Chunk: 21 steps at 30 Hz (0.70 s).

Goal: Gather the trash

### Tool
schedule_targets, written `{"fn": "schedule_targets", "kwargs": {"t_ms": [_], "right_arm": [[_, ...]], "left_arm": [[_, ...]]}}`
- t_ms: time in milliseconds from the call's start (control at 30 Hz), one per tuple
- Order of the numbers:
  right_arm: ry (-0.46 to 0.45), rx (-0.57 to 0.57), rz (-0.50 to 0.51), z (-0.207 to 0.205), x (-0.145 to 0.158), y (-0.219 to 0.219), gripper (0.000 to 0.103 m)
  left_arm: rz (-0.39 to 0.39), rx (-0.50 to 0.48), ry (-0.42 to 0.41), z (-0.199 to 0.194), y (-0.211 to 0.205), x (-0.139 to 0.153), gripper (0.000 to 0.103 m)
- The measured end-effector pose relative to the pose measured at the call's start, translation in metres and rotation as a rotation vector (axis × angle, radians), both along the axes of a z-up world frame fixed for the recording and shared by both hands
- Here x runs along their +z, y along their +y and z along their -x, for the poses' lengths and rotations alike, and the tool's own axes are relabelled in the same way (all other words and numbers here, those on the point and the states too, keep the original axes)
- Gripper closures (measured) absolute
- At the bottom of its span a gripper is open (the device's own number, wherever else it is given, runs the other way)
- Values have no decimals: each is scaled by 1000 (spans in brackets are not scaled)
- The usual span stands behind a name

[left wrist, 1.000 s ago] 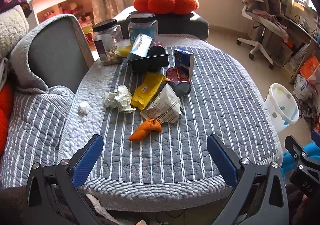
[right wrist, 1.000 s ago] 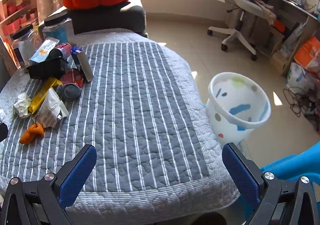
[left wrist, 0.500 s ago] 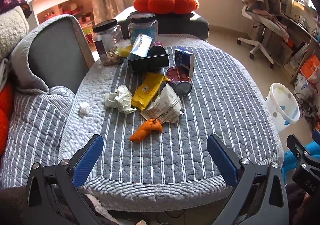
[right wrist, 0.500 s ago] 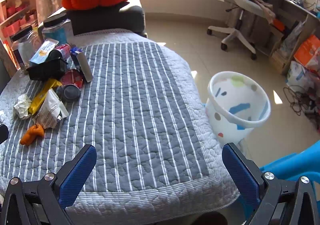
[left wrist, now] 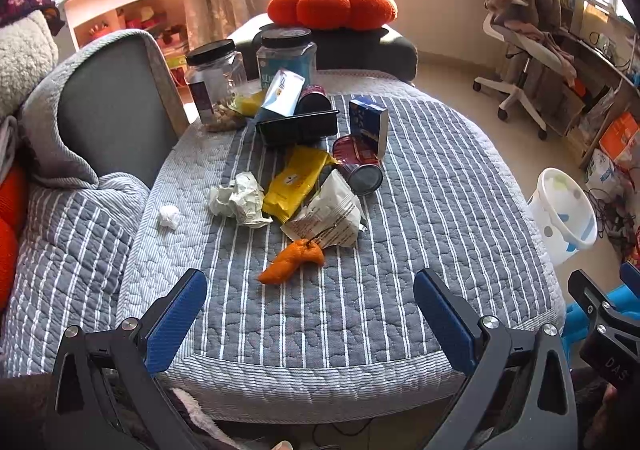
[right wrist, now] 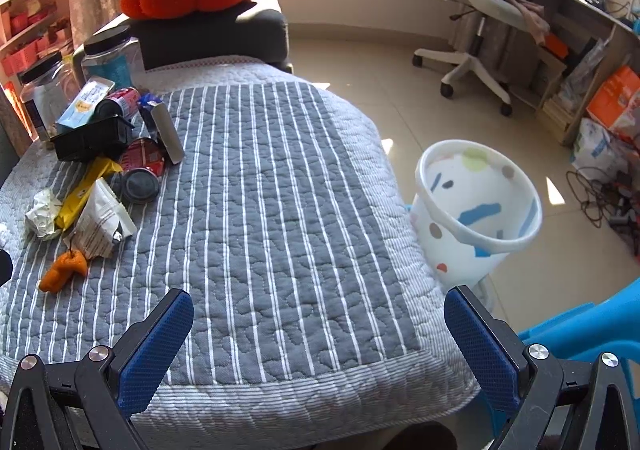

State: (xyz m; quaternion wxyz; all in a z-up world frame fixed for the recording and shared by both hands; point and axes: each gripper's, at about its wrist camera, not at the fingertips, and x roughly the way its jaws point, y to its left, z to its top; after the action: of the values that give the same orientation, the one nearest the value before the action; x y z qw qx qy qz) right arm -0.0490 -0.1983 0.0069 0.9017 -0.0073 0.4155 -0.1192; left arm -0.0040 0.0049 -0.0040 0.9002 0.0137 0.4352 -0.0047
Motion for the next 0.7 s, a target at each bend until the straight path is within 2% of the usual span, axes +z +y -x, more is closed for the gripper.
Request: {"fn": "schedule_targets", "kwargs": {"t_ms": [400,500,700], "right_arm": [[9,4,-5,-6,7,-2,0],[53,21,-28,-20,16,-4,0],[104,95,-80,-57,36,-9,0]], "left_arm": [[-22,-3,-24,-5,1,5,0],[-33,-24,-40,-12,4,10,0],[-3,-98,-34,-44,14,29,0]]}}
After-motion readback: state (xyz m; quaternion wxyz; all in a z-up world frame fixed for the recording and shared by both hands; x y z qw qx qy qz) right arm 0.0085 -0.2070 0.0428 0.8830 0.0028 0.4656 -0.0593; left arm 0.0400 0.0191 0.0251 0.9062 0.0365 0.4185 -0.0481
